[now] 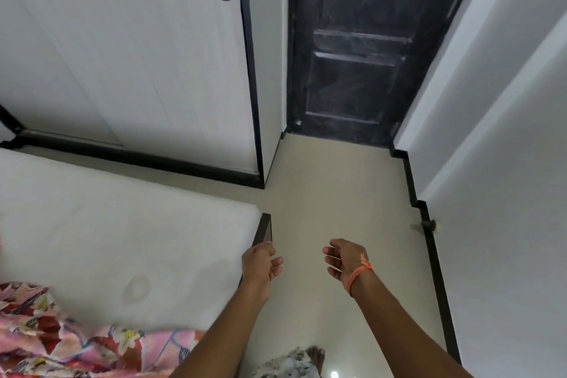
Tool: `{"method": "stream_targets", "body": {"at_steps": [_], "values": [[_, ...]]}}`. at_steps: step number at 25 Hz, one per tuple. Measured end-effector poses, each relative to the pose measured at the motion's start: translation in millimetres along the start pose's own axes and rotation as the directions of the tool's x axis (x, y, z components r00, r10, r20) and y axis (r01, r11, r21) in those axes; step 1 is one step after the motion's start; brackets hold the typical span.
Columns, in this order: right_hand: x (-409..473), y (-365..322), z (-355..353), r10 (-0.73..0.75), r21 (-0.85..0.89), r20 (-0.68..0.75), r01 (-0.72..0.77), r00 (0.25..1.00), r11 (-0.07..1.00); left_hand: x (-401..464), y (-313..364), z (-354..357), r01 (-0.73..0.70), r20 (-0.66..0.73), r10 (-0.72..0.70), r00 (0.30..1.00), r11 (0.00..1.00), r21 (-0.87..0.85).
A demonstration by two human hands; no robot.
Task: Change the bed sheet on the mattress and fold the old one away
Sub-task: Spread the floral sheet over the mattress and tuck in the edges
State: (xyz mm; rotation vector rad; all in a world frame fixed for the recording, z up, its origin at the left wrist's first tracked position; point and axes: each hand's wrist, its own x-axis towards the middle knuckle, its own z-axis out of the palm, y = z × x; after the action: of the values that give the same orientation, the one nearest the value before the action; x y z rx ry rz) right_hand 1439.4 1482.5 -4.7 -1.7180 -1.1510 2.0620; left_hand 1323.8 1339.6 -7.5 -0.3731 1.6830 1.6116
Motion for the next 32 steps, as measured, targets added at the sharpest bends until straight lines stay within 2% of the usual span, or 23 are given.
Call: {"method": "stream_targets", "body": {"at_steps": [4, 9, 12, 14, 17, 21, 25, 29, 32], "values": [[77, -102, 35, -0.032, -0.071, 0.091, 0.038, 0.995, 0.997, 55, 78, 58, -0.083, -0.066, 0.077, 0.995, 0.993, -0.086], [190, -209, 125, 0.021, -0.196, 0.277, 0.035, 0.961, 0.980, 145, 160, 108, -0.166, -0.263, 0.103, 0.959, 0.960, -0.228], [241, -263, 188, 0.059, -0.303, 0.383, 0.065, 0.922, 0.951, 190, 201, 119, -0.208, -0.412, 0.073, 0.908, 0.933, -0.294], [260, -306, 234, 0.101, -0.385, 0.466, 0.098, 0.879, 0.918, 211, 232, 124, -0.253, -0.516, 0.025, 0.856, 0.892, -0.376], [279, -356, 306, 0.139, -0.485, 0.560, 0.187, 0.817, 0.854, 235, 286, 126, -0.350, -0.638, 0.013, 0.770, 0.844, -0.406], [282, -379, 399, 0.242, -0.533, 0.656, 0.212, 0.715, 0.819, 270, 333, 110, -0.433, -0.717, -0.031, 0.696, 0.779, -0.454], [273, -380, 513, 0.306, -0.586, 0.712, 0.295, 0.632, 0.755, 323, 375, 58, -0.492, -0.782, -0.092, 0.617, 0.731, -0.474], [262, -375, 623, 0.331, -0.612, 0.723, 0.340, 0.606, 0.714, 377, 414, -8, -0.511, -0.770, -0.184, 0.611, 0.652, -0.561], [252, -374, 723, 0.341, -0.603, 0.737, 0.341, 0.584, 0.721, 411, 465, -73, -0.557, -0.779, -0.167, 0.605, 0.610, -0.563]]}}
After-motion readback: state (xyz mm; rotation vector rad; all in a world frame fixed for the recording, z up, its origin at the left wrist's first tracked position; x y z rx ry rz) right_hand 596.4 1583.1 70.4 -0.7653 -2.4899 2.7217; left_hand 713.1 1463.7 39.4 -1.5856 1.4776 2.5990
